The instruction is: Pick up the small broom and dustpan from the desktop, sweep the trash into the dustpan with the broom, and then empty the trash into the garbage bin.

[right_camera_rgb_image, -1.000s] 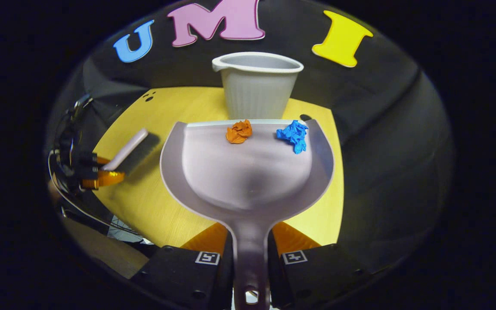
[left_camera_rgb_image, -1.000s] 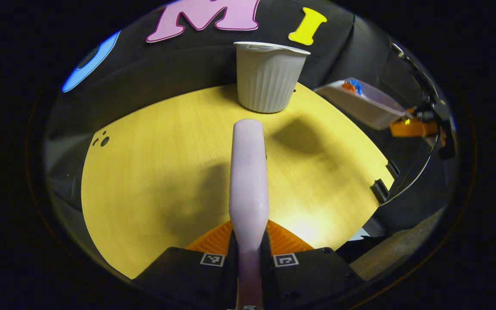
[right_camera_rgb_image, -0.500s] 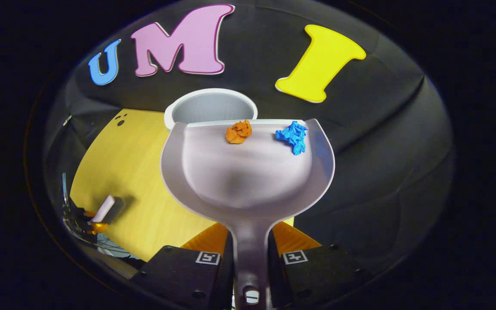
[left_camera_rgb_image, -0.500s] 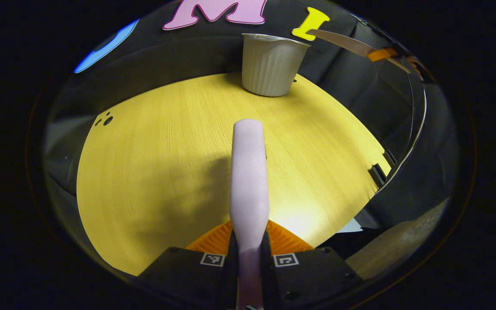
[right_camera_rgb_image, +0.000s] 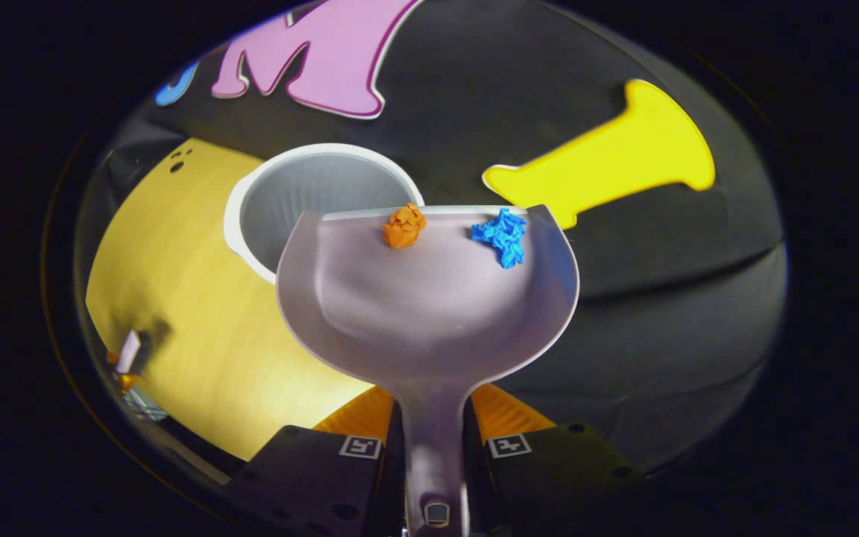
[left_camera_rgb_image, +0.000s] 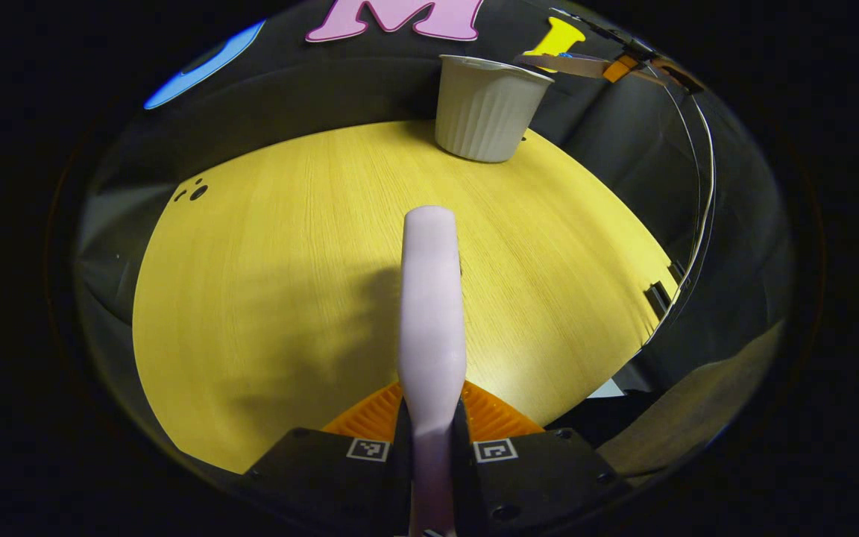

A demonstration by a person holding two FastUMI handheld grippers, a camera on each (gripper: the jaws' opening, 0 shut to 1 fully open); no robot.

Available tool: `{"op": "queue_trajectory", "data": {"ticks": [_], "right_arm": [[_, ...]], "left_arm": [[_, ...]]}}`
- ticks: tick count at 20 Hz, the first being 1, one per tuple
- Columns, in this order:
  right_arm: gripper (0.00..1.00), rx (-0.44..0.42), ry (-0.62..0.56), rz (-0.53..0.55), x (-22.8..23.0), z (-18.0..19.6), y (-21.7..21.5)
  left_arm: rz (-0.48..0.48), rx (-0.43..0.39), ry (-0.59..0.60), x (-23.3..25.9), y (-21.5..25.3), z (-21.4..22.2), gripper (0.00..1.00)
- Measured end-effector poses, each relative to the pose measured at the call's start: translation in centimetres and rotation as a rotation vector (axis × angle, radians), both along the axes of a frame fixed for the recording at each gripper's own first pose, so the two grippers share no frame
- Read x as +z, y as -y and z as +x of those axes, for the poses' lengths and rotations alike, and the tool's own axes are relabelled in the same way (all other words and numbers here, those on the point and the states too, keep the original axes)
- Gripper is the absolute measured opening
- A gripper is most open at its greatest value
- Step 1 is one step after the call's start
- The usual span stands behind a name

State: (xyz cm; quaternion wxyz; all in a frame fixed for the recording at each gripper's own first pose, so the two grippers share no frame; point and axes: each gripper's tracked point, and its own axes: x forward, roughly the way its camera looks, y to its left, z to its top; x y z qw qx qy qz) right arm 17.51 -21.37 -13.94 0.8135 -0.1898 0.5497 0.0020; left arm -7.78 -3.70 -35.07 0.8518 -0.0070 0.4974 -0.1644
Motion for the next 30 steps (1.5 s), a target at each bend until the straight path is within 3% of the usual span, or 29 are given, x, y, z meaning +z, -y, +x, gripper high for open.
{"op": "queue_trajectory", "data": {"ticks": [5,11,16,23,30], "right_arm": [[0.37,0.092,-0.103,-0.122,0.0,2.9,-0.9],[0.37,0.13,-0.142,-0.13,-0.6,3.6,-2.4],[0.37,0.131,-0.095,-0.114,0.3,3.5,-2.6],[0.37,0.08,0.085,0.092,3.1,0.5,-4.8],[0.37,0.072,0.2,0.266,3.9,-6.5,-8.8]], "left_arm": [[-0.006,0.036,-0.004,-0.1,-0.9,0.0,0.25],[-0.002,0.06,-0.008,-0.3,-1.7,-0.4,0.27],[0.009,0.067,0.0,-0.1,-2.0,-0.3,0.27],[0.03,0.082,0.012,0.6,-2.8,0.2,0.27],[0.057,0.094,0.03,1.1,-3.8,1.2,0.25]]}}
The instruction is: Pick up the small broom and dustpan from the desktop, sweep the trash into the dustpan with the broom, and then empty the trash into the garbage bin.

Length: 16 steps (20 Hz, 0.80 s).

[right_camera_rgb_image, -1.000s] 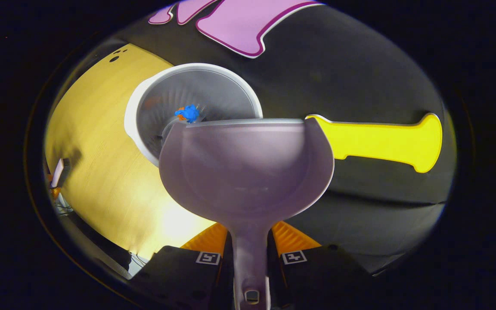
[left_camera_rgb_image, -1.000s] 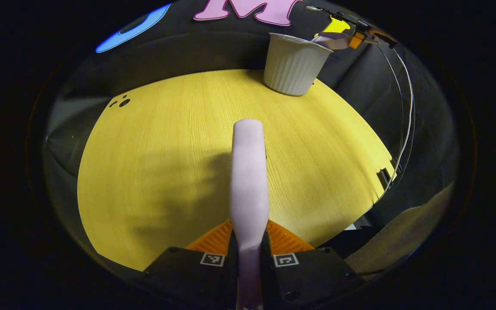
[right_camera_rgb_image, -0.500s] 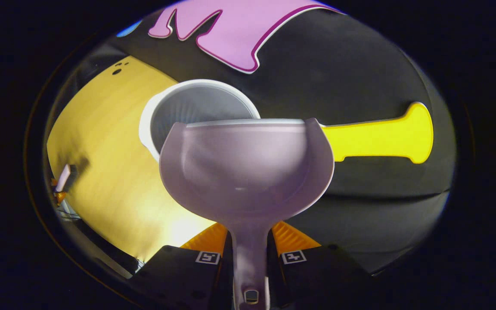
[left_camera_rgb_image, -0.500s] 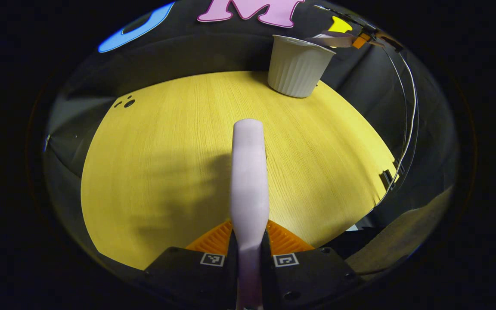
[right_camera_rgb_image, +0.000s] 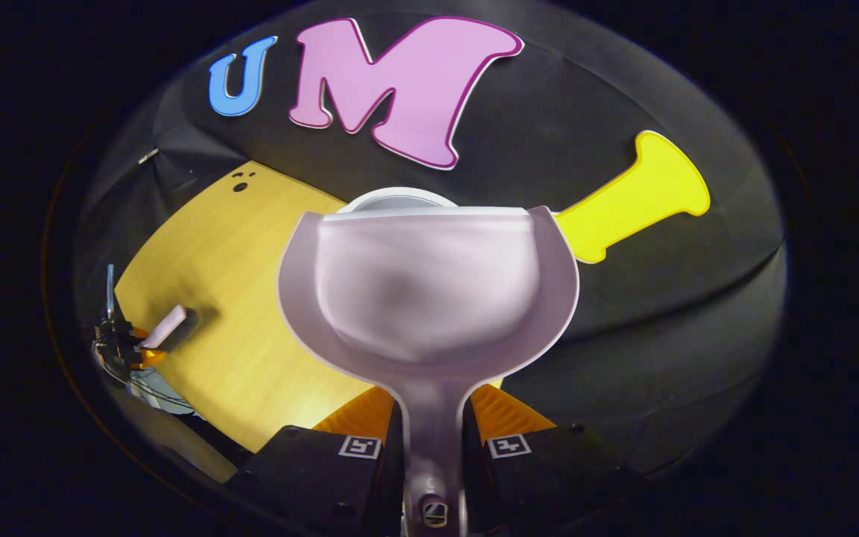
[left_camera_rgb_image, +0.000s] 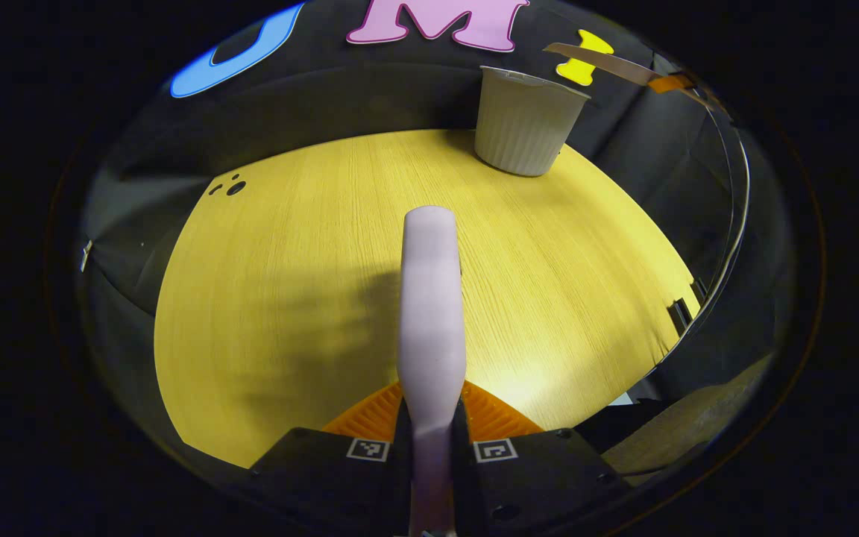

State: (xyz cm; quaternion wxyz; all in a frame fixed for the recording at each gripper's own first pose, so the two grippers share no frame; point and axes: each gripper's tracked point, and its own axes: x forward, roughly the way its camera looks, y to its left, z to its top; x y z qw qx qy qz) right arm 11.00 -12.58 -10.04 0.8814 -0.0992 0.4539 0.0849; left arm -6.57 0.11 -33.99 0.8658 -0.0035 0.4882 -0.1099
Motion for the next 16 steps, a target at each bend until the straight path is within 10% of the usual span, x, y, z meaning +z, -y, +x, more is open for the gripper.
{"op": "queue_trajectory", "data": {"ticks": [16], "right_arm": [[0.37,0.066,-0.198,0.183,-19.5,-17.5,-15.5]], "left_arm": [[0.148,-0.098,0.011,-3.3,-2.0,4.6,0.27]]}}
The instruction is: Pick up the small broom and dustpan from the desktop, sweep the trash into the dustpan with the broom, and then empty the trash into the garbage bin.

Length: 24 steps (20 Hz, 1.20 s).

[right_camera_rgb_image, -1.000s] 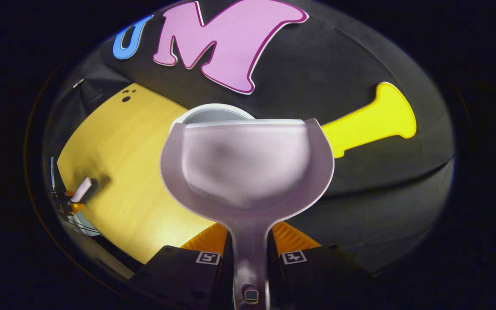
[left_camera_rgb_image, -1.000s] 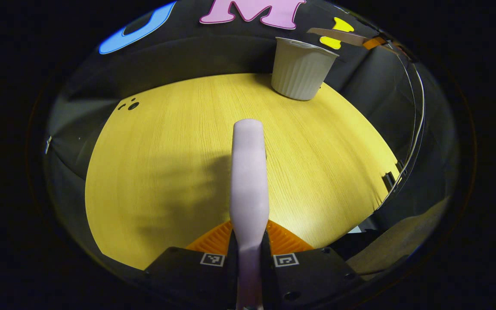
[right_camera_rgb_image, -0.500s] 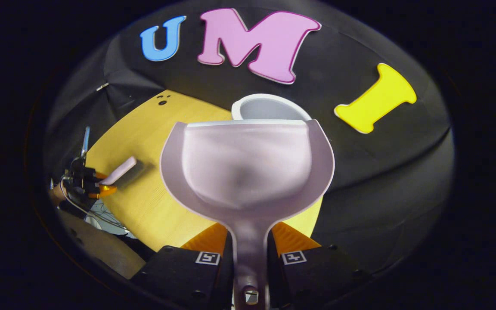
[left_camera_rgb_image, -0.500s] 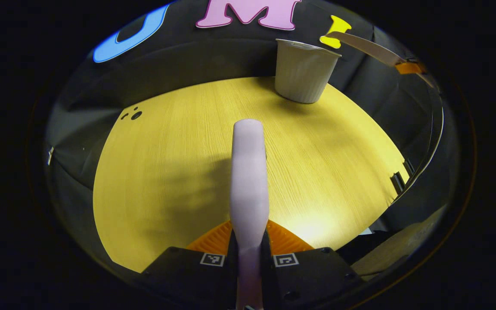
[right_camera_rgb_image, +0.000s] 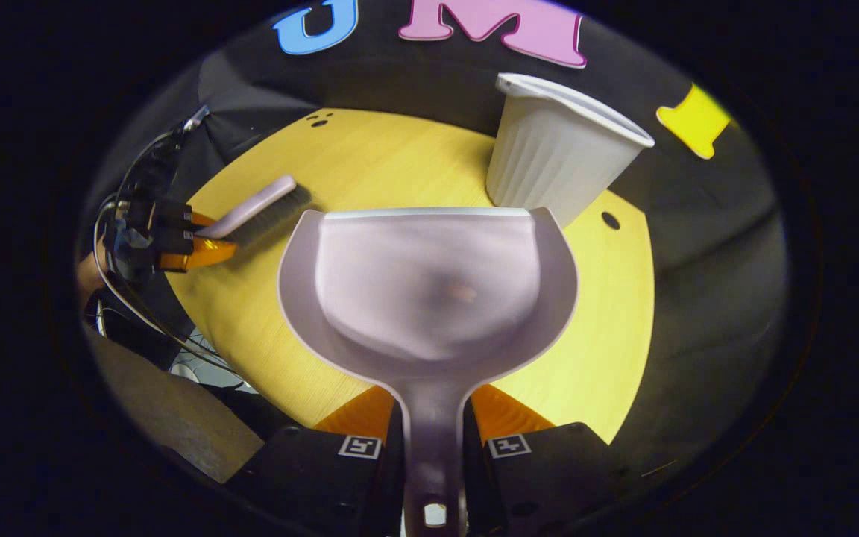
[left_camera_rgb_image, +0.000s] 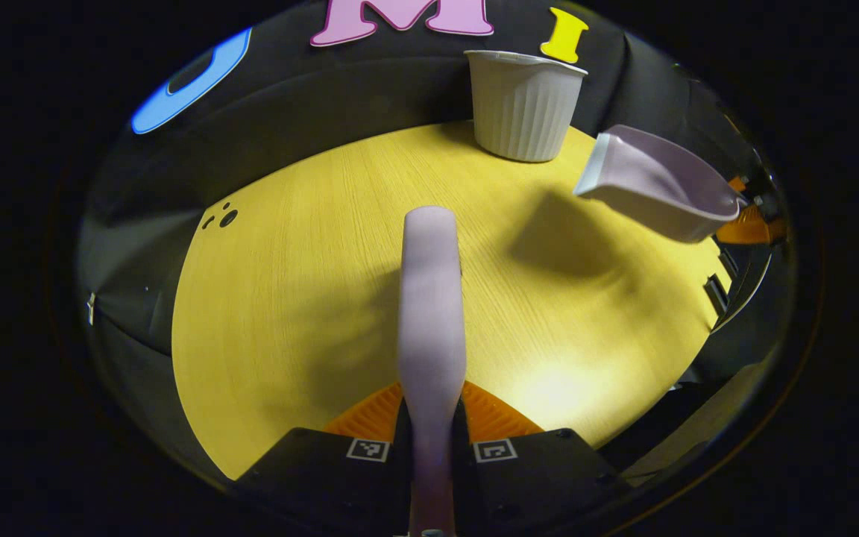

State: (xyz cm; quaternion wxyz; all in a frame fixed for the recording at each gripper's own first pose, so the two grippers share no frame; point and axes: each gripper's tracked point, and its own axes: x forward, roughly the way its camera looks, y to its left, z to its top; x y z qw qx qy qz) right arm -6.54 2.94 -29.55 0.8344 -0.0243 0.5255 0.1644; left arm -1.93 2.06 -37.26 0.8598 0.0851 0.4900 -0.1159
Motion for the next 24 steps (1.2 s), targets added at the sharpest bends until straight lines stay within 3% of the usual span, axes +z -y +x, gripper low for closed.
{"op": "queue_trajectory", "data": {"ticks": [2,3,9,11,12,15,19,20,24], "right_arm": [[0.41,-0.003,-0.023,0.012,-3.0,-1.2,-1.3],[0.37,-0.006,-0.03,0.012,-4.1,-1.3,-1.6],[0.37,-0.037,-0.078,0.018,-8.4,-1.6,-3.0],[0.42,-0.049,-0.092,0.013,-9.3,-1.5,-3.0],[0.33,-0.049,-0.103,0.01,-9.8,-1.5,-3.0],[0.43,-0.054,-0.091,0.019,-9.8,-1.4,-3.1],[0.36,-0.063,-0.088,0.023,-9.7,-1.4,-3.2],[0.41,-0.066,-0.086,0.025,-9.7,-1.4,-3.1],[0.42,-0.058,-0.066,0.025,-8.1,-1.9,-2.7]], "left_arm": [[0.017,-0.013,-0.009,-1.2,0.0,0.3,0.27],[0.03,-0.017,-0.017,-1.9,-0.3,0.5,0.27],[0.065,-0.042,-0.025,-4.0,-0.8,2.2,0.27],[0.07,-0.047,-0.036,-4.4,-0.9,2.4,0.27],[0.074,-0.05,-0.04,-4.5,-0.9,2.4,0.27],[0.095,-0.052,-0.043,-4.9,-1.2,2.8,0.27],[0.124,-0.027,-0.032,-4.5,-1.6,2.8,0.33],[0.128,-0.025,-0.032,-4.4,-1.9,2.6,0.35],[0.129,-0.006,-0.013,-3.3,-1.9,1.9,0.43]]}}
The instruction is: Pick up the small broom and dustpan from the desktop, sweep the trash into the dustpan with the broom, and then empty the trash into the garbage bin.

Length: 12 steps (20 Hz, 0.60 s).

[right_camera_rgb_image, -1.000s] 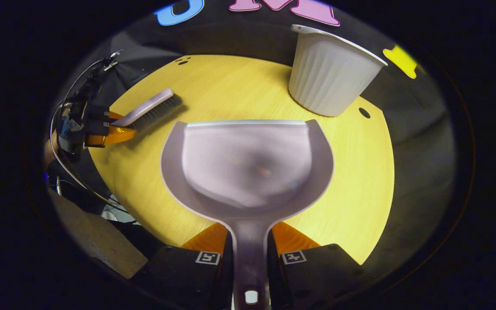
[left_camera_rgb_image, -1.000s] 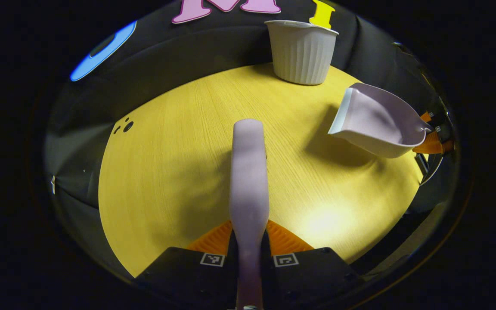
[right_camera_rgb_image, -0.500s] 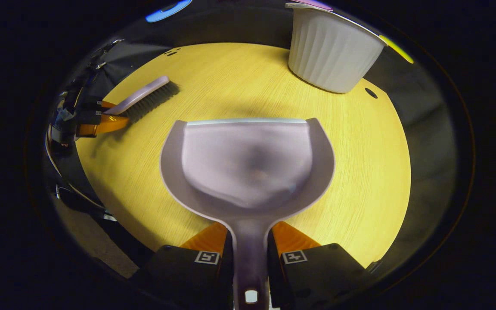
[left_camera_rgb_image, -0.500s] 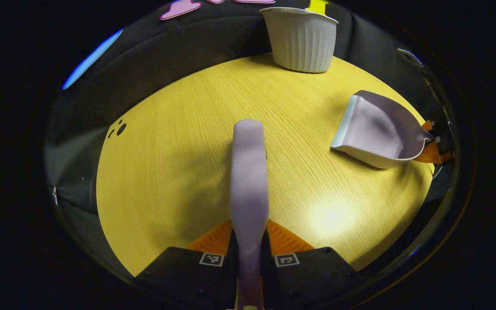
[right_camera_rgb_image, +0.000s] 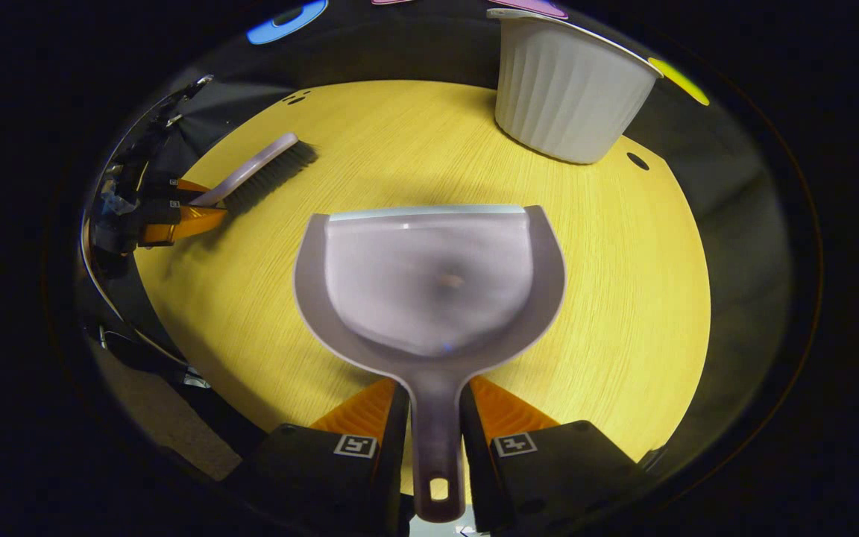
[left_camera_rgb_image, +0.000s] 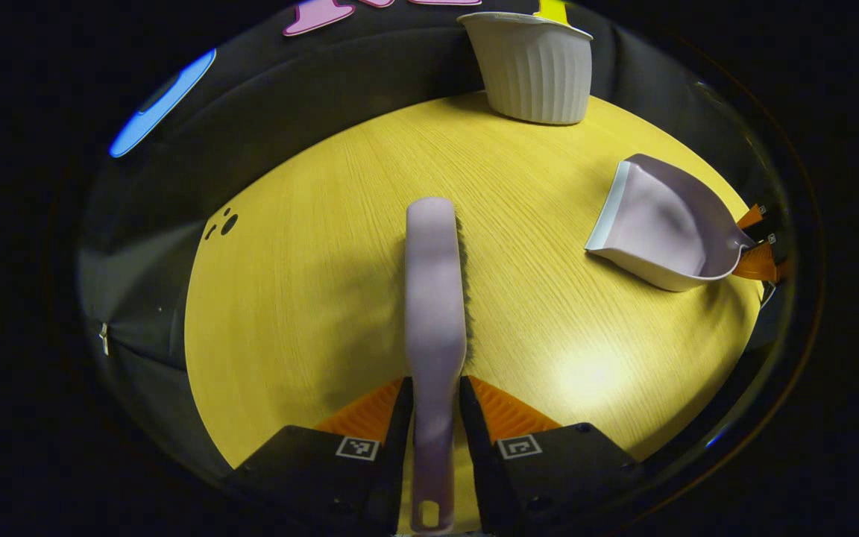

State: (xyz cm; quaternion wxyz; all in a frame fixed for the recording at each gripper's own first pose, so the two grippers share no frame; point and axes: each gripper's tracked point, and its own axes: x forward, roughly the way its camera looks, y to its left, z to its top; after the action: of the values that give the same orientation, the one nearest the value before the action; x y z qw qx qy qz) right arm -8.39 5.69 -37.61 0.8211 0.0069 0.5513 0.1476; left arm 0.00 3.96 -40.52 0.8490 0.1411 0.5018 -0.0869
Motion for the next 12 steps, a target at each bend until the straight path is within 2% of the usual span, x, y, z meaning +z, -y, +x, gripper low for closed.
{"op": "queue_trajectory", "data": {"ticks": [1,2,3,5,9,12], "right_arm": [[0.36,0.006,0.017,-0.006,0.8,-0.1,0.2],[0.36,0.009,0.03,-0.01,1.5,-0.3,0.3],[0.43,0.013,0.049,-0.008,2.4,-0.3,0.4],[0.42,0.012,0.11,0.002,4.9,0.0,0.5],[0.42,0.003,0.24,0.034,10.0,1.5,0.3],[0.4,-0.016,0.363,0.05,14.4,3.5,0.4]], "left_arm": [[-0.003,0.003,0.006,0.4,0.1,-0.3,0.43],[-0.007,0.006,0.016,1.0,0.2,-0.7,0.43],[-0.012,0.011,0.027,1.7,0.4,-1.0,0.43],[-0.028,0.025,0.066,3.3,0.8,-1.5,0.43],[-0.081,0.064,0.229,9.1,1.0,-1.4,0.43],[-0.159,0.086,0.387,14.6,1.7,-0.3,0.43]]}}
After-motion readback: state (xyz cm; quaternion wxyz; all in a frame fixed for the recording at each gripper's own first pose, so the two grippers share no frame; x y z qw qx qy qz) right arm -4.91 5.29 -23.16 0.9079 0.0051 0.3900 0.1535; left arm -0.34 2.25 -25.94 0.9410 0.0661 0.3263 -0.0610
